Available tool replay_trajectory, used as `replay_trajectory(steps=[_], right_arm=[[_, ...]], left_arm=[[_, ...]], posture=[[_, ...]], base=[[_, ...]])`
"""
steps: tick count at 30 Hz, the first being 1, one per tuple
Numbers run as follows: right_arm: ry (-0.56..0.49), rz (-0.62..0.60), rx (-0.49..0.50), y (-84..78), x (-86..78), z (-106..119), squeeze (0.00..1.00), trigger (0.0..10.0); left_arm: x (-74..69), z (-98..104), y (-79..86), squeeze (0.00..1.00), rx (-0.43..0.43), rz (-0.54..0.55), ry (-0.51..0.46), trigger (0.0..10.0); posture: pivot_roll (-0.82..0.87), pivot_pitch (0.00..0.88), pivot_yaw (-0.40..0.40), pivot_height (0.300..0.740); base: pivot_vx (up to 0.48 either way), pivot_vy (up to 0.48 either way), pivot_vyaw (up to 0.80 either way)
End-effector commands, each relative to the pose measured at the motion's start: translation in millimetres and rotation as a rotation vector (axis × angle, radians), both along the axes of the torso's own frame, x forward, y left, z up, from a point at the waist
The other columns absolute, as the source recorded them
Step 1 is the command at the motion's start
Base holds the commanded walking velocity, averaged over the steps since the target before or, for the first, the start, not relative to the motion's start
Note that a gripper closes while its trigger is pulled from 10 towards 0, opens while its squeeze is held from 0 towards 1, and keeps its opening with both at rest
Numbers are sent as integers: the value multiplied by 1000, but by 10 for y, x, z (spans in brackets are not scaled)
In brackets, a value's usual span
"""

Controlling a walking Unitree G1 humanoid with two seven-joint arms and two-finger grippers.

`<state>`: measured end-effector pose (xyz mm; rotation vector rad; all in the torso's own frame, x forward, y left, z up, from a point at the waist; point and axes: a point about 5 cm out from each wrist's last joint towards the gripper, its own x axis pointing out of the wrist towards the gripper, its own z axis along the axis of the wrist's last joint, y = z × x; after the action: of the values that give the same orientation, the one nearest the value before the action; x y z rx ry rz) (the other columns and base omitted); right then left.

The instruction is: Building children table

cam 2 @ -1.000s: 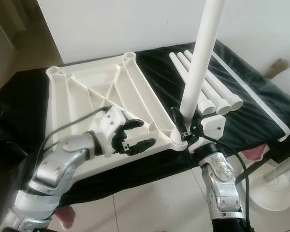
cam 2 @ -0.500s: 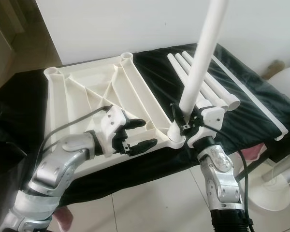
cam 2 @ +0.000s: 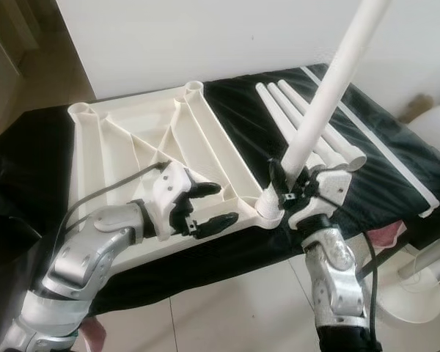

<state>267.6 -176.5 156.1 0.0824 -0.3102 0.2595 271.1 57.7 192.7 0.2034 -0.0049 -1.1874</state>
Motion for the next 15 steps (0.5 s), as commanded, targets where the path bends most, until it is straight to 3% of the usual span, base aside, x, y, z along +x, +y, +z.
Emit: replay_trajectory(steps=[1, 15], right_arm=[[215, 21, -64, 36, -126, -492, 0, 10000], [137, 109, -148, 170, -298, -501, 0, 10000]], left_arm=[[-5, 15, 0, 0, -6, 36, -4, 10000], [8, 29, 28, 0, -4, 47, -2, 10000]], posture=[[-20, 78, 31, 740], [-17, 98, 45, 740]], base=[[0, 0, 0], [0, 0, 0]])
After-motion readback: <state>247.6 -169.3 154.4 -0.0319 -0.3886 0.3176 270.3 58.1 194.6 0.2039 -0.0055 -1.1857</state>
